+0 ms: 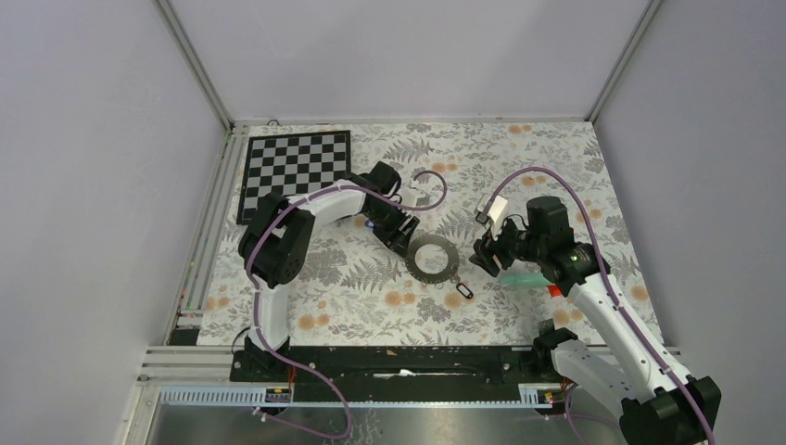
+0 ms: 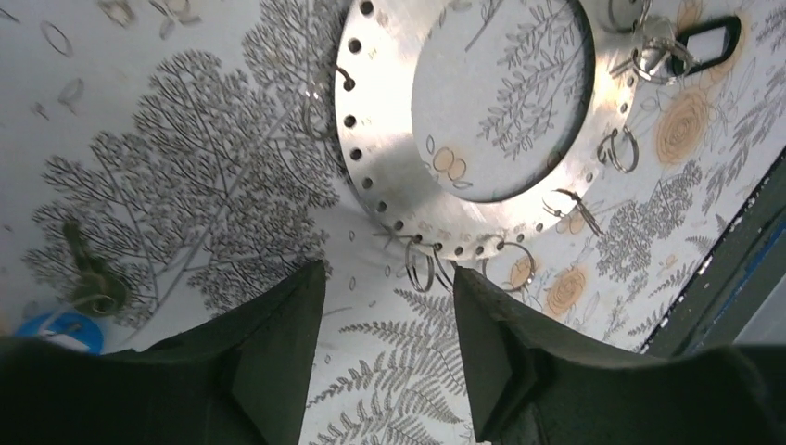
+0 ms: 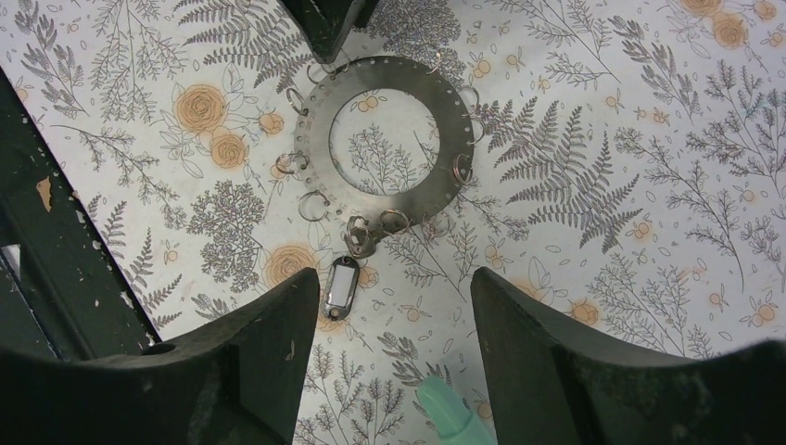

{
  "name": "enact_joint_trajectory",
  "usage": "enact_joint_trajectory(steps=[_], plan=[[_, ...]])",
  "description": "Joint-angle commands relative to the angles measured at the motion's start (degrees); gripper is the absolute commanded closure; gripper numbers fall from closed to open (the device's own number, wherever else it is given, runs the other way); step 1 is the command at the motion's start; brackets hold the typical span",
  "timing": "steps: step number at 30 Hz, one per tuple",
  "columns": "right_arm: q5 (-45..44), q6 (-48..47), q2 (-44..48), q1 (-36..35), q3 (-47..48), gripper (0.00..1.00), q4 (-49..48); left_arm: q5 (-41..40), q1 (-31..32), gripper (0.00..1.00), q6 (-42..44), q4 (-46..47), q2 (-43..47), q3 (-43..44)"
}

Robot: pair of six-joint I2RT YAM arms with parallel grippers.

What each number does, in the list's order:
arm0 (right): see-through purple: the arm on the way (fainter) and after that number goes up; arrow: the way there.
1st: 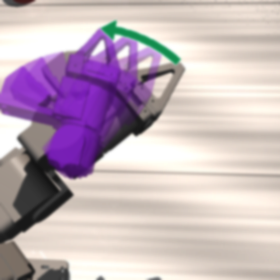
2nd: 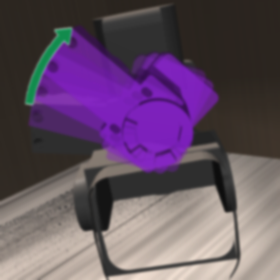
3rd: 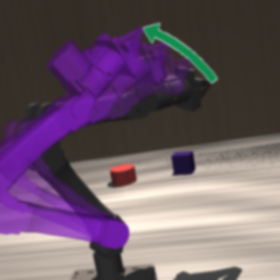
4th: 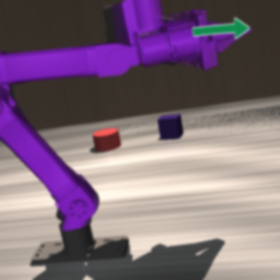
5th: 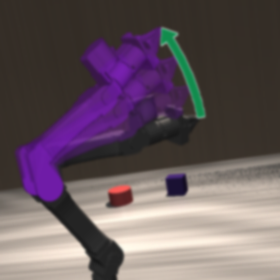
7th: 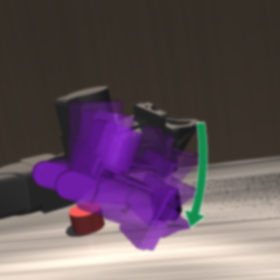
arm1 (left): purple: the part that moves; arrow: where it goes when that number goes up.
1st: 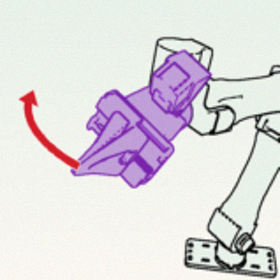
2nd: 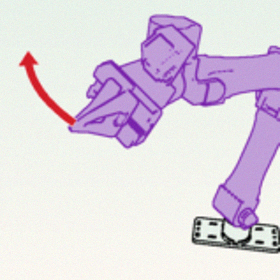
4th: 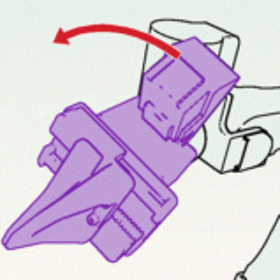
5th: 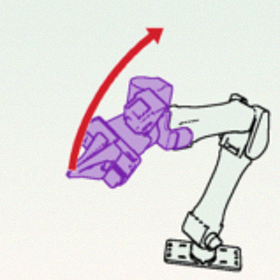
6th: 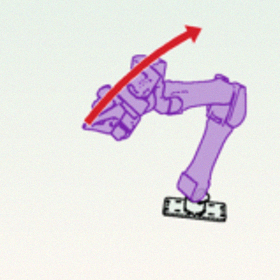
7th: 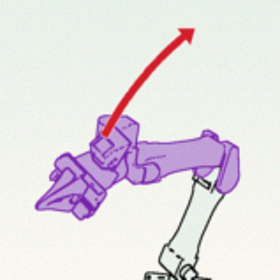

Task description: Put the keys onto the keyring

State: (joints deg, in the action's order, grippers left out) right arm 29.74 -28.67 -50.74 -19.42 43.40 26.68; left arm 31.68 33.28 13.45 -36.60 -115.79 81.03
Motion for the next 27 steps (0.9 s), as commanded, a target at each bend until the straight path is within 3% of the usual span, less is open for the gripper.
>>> enact_joint_trajectory(steps=[1, 12, 17, 22, 27], plan=[[2.09, -0.6, 0.26, 0.43, -0.15, 0.32, -0.17, 2.12, -0.36, 0.45, -0.79, -3.04, 3.36, -1.41], [2.77, -0.93, 0.54, 0.43, -0.5, 0.31, 0.15, 4.72, -1.55, 0.64, -1.5, -3.06, 2.44, -1.12], [2.7, -1.07, 0.54, 0.44, -0.67, 0.31, 0.37, 6.68, -2.4, 0.66, -2.26, -3.04, 1.4, -0.71], [2.79, -1.22, 0.44, 0.44, -0.77, 0.31, 0.34, 8.69, -2.45, 0.65, -2.3, -3.04, 1.02, -0.65], [2.83, -1.17, 0.51, 0.39, -0.84, 0.31, 0.32, 7.6, -2.13, 0.56, 0.04, 0.18, 3.68, -3.49]])
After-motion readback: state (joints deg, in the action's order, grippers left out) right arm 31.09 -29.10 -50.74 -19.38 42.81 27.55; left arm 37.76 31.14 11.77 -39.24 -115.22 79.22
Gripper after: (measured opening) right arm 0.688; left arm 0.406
